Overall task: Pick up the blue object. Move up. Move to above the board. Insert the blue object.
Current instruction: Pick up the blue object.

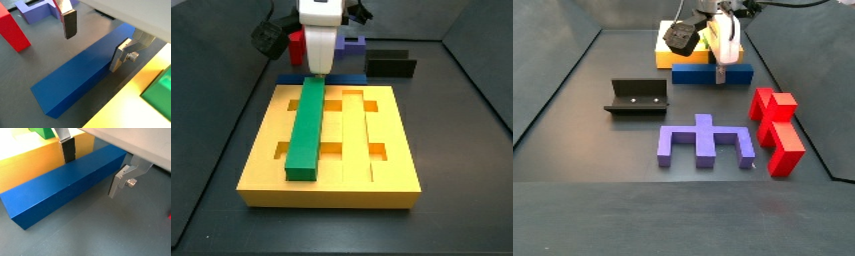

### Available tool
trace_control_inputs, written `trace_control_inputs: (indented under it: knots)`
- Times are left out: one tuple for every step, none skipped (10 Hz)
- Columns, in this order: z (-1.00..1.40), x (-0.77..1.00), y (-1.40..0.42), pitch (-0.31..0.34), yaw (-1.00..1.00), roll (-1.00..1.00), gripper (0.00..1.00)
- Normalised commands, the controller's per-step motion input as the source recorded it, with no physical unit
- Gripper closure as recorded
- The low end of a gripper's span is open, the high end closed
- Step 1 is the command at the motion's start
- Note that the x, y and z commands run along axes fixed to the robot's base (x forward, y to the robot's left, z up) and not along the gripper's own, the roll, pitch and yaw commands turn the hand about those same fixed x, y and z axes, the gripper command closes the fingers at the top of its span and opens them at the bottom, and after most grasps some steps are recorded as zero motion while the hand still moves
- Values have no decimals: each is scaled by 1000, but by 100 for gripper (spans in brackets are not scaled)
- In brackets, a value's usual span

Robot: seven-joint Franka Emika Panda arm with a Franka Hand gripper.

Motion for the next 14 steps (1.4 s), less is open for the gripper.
trace_control_inputs:
  knots:
    - [-203,0,0,0,-426,0,0]
    - [-157,0,0,0,-329,0,0]
    - [-131,0,0,0,-91,0,0]
    - [-131,0,0,0,0,-6,0]
    - [-106,0,0,0,20,-39,0]
    - [-114,0,0,0,11,-34,0]
    - [-57,0,0,0,0,0,0]
    - [0,0,0,0,-20,0,0]
    - [0,0,0,0,0,0,0]
    - [0,0,0,0,0,0,100]
    - [0,0,0,0,0,0,100]
    - [0,0,0,0,0,0,100]
    - [0,0,0,0,0,0,100]
    - [0,0,0,0,0,0,100]
